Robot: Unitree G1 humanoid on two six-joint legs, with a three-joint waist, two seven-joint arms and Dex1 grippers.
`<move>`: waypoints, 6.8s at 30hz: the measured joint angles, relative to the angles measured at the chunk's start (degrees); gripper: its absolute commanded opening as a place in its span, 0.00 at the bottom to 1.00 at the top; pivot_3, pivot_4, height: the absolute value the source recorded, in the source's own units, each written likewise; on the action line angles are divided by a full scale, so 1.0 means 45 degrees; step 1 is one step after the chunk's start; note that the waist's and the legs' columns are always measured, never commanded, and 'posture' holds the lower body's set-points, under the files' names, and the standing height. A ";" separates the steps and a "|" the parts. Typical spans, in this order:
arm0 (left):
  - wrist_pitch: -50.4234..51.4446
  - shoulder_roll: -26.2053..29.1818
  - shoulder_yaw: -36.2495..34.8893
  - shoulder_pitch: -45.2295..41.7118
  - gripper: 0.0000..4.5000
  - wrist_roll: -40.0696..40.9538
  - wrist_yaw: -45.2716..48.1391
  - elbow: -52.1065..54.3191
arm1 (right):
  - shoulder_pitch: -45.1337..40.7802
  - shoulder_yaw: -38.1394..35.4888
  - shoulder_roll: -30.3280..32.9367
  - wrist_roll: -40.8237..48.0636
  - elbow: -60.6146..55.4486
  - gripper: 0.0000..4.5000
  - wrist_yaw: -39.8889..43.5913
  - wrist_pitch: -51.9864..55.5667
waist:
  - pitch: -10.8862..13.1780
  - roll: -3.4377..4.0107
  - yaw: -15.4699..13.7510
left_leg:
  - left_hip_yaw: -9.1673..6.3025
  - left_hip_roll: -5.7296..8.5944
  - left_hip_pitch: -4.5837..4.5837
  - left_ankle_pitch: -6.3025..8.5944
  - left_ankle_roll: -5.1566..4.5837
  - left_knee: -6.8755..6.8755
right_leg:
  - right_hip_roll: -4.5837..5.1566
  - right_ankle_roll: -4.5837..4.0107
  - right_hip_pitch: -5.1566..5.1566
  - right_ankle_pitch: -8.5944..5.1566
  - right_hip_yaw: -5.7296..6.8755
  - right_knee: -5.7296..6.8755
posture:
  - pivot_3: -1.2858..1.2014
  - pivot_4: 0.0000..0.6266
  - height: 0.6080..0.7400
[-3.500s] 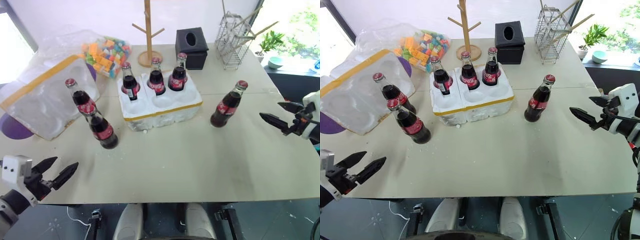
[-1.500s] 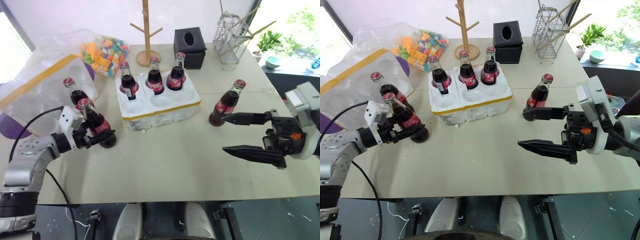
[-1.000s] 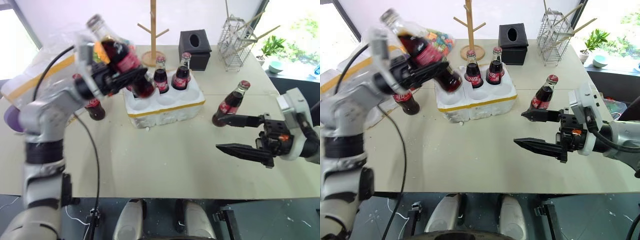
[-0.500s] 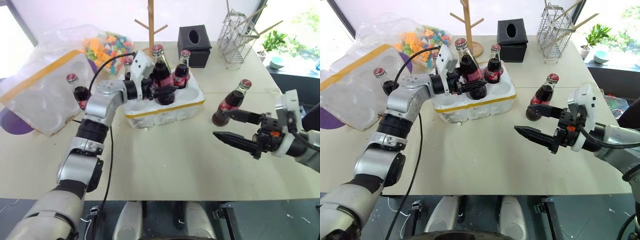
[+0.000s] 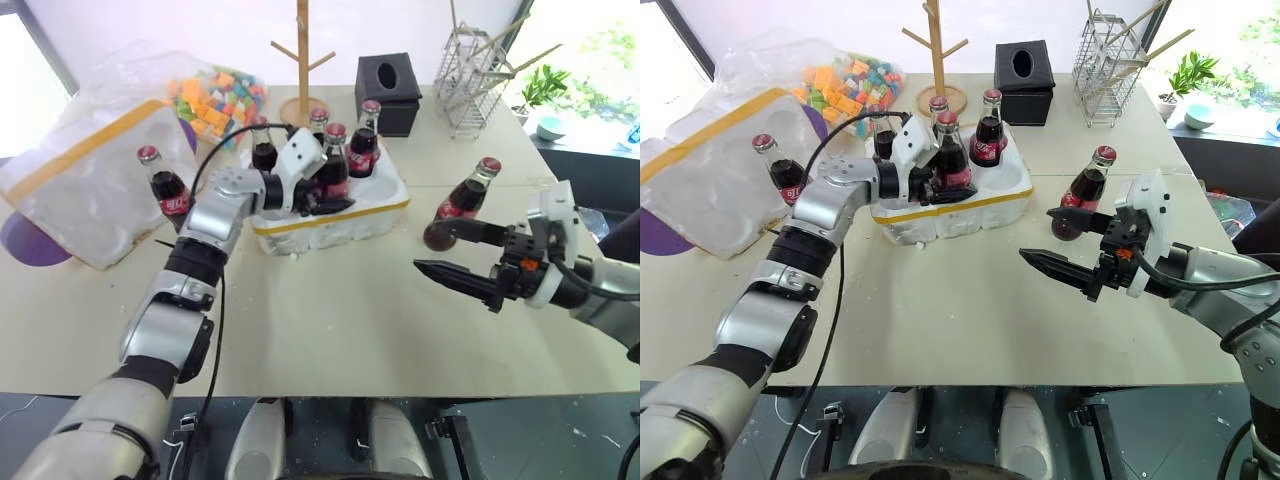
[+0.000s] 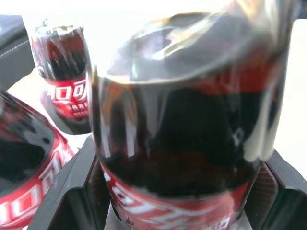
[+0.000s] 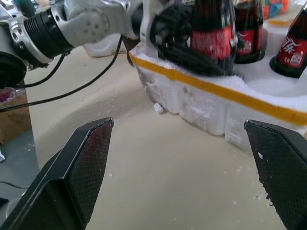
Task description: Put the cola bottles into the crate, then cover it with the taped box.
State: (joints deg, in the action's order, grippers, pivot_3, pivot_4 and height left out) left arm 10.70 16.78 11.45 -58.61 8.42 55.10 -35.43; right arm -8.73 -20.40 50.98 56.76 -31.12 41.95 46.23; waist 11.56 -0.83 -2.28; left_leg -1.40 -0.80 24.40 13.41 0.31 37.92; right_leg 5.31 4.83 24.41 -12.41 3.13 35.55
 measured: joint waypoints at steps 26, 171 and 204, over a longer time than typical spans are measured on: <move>0.5138 0.3631 -0.7900 1.0693 1.00 0.2926 -0.5634 1.2332 | -0.1583 0.1535 -0.0336 -0.0624 0.1117 1.00 0.0911 -0.0122 | -0.0009 0.0011 0.0069 | 0.0004 -0.0018 -0.0048 0.0003 0.0007 0.0025 | -0.0016 -0.0064 0.0001 -0.0027 -0.0035 0.0074 | 0.52 0.24 1.00; 0.7504 0.5997 -0.4845 0.7147 1.00 0.8848 -0.1638 1.3576 | -0.8561 0.5866 -0.5472 -0.8108 0.9434 0.61 -0.1720 -0.3020 | 0.0046 0.0091 0.0456 | 0.0118 -0.0047 -0.0008 -0.0001 0.0008 -0.0007 | -0.0072 -0.0031 0.0113 0.0020 -0.0173 0.0099 | 0.52 0.24 1.00; 0.1330 1.6180 -1.4112 1.7186 1.00 0.1516 0.8213 0.0048 | -0.6252 0.1583 -0.0055 -0.2402 0.3109 0.99 0.3491 0.0519 | 0.0041 0.0086 0.0622 | 0.0263 -0.0202 -0.0052 0.0008 0.0025 -0.0195 | -0.0126 -0.0202 0.0255 -0.0036 -0.0198 0.0045 | 0.52 0.24 1.00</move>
State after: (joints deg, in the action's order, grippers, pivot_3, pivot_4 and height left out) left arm 16.68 89.59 -52.06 18.73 15.24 92.06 -35.22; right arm -36.86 -13.28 50.73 45.96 -17.13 57.66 48.56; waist 11.75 -0.44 0.52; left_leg -0.21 -1.70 24.17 13.45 0.42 37.04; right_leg 4.75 3.92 25.56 -12.57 2.24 35.75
